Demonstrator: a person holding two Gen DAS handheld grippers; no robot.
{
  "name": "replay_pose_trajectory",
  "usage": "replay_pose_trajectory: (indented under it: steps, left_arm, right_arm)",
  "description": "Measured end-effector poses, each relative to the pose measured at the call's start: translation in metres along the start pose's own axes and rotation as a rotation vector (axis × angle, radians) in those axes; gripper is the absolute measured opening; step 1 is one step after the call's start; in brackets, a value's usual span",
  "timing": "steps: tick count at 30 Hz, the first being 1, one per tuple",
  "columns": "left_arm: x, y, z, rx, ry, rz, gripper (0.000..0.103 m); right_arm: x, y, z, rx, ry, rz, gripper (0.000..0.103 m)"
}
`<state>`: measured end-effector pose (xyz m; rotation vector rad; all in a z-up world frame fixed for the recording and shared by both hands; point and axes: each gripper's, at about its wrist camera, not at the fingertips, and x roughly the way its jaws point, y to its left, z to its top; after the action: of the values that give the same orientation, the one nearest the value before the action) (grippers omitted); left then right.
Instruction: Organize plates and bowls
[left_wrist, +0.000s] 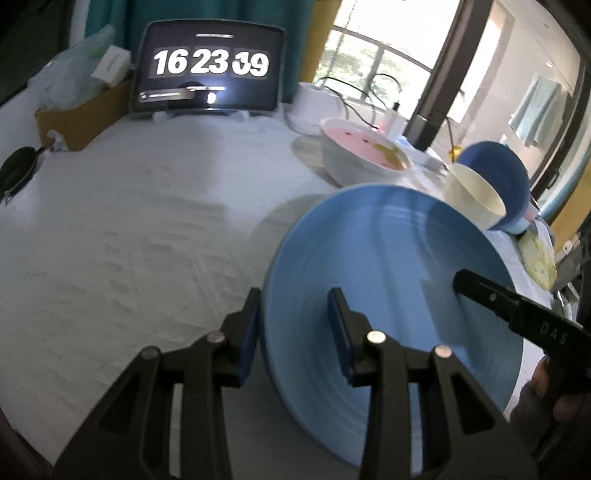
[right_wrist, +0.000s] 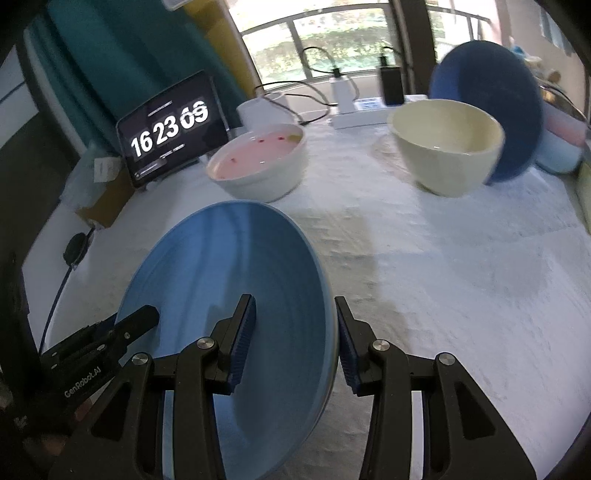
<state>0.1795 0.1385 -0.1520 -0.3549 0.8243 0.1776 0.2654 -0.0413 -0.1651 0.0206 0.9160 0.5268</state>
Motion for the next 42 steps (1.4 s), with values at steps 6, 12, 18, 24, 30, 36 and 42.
replay_pose_trajectory:
  steps: [6, 12, 18, 24, 30, 36, 42]
  left_arm:
    - [0.0, 0.024, 0.006, -0.035, -0.013, 0.019, 0.037]
    - [0.003, 0.045, 0.012, -0.069, -0.015, 0.029, 0.037]
    - [0.005, 0.058, 0.016, -0.093, -0.024, 0.049, 0.037]
    - [0.008, 0.065, 0.021, -0.097, -0.037, 0.081, 0.037]
    - [0.015, 0.066, 0.026, -0.078, -0.044, 0.109, 0.037]
    - [0.015, 0.06, 0.027, -0.056, -0.05, 0.132, 0.038]
    - [0.003, 0.059, 0.031, -0.067, -0.096, 0.172, 0.043]
  right_arm:
    - [0.016, 0.021, 0.009, -0.04, 0.01, 0.017, 0.045]
    - [0.032, 0.04, 0.017, -0.069, 0.019, 0.029, 0.045]
    - [0.048, 0.053, 0.024, -0.087, 0.029, 0.043, 0.045]
    - [0.061, 0.058, 0.03, -0.093, 0.035, 0.058, 0.045]
    - [0.072, 0.059, 0.032, -0.089, 0.049, 0.062, 0.045]
    - [0.077, 0.056, 0.031, -0.076, 0.077, 0.067, 0.047]
    - [0.066, 0.054, 0.033, -0.113, 0.04, 0.041, 0.047]
